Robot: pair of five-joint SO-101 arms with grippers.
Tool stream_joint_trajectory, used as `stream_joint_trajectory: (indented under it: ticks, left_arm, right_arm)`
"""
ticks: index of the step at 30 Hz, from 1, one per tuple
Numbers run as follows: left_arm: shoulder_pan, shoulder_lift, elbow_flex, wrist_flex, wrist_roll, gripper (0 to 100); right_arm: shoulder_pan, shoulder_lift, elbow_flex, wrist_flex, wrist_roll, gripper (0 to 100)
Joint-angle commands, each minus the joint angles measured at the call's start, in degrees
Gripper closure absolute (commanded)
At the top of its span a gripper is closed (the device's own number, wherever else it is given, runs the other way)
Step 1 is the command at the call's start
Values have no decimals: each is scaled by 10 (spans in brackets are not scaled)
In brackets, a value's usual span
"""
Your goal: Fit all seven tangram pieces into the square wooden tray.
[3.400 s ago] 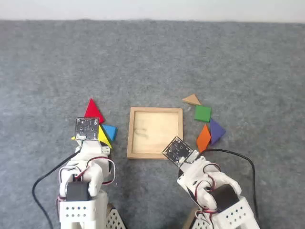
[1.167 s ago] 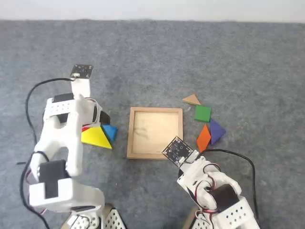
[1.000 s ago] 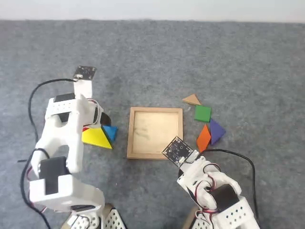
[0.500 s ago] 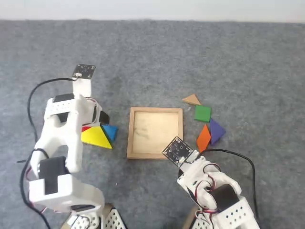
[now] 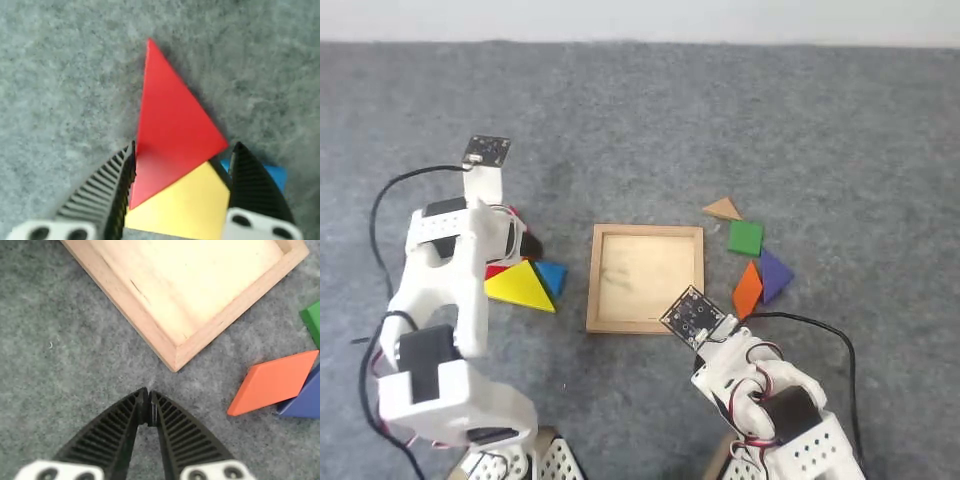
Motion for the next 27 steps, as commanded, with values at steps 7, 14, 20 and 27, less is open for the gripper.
stream_joint_trajectory:
  ticks: [7, 14, 20, 27]
  left_arm:
    - [5, 98, -154, 76, 40, 684]
    - [5, 105, -155, 83, 3, 684]
    - [2, 109, -154, 84, 2, 684]
    - [5, 110, -154, 80, 4, 683]
  right_arm:
    - [-3, -8, 10, 3, 1, 990]
    - [-3, -8, 10, 3, 1, 990]
    - [-3, -8, 10, 3, 1, 990]
    - [-3, -8, 10, 3, 1, 990]
